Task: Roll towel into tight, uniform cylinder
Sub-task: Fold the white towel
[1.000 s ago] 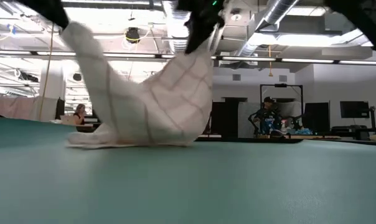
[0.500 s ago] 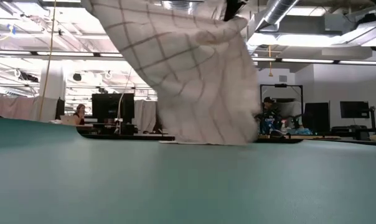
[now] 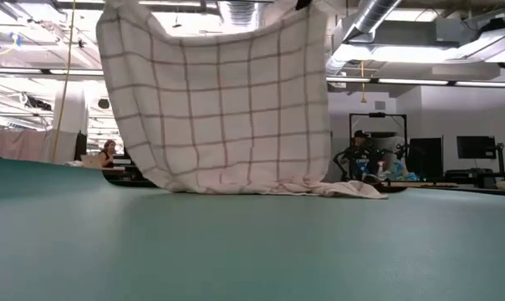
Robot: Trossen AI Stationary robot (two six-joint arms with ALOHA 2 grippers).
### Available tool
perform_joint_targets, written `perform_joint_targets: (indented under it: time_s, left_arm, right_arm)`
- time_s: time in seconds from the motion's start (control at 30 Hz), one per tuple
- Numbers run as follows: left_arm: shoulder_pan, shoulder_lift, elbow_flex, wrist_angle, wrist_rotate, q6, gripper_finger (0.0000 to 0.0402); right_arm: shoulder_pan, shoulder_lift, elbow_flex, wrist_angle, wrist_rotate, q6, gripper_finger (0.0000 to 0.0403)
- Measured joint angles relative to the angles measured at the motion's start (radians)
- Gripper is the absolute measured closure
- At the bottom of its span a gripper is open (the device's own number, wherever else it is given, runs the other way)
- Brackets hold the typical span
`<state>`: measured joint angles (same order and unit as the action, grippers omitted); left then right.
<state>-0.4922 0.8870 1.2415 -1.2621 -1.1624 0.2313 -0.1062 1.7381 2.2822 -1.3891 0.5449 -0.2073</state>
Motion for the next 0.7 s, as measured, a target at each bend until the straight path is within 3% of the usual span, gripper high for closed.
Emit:
perform_joint_targets:
  time_s: [0.17, 0.27, 0.33, 0.4, 0.57, 0.63, 0.7]
  left_arm:
    - [0.083, 0.026, 0.000, 0.175, -0.187, 0.333, 0.0401]
    - [0.200, 0.027, 0.000, 0.317, -0.188, 0.587, 0.0401]
    - [0.304, 0.027, 0.000, 0.477, -0.144, 0.754, 0.0401]
    - [0.414, 0.027, 0.000, 0.677, -0.007, 0.908, 0.0401]
    - [0.709, 0.040, -0.001, 1.393, 0.633, 1.155, 0.0401]
    - [0.828, 0.061, 0.008, 1.687, 0.889, 1.104, 0.0401]
    - [0.950, 0.096, 0.072, 1.866, 1.075, 0.947, 0.0401]
  right_arm:
    - [0.008, 0.015, -0.021, 0.036, 0.409, -0.046, 0.0391]
    - [-0.054, 0.039, -0.029, 0.098, 0.631, -0.077, 0.0391]
    - [-0.110, 0.047, -0.030, 0.135, 0.712, -0.109, 0.0391]
    - [-0.167, 0.060, -0.030, 0.228, 0.726, -0.184, 0.0391]
    - [-0.309, 0.062, -0.030, 0.635, 0.610, -0.522, 0.0391]
    - [-0.351, 0.056, -0.017, 0.890, 0.539, -0.690, 0.0393]
    - [-0.361, 0.052, 0.014, 1.185, 0.512, -0.848, 0.0395]
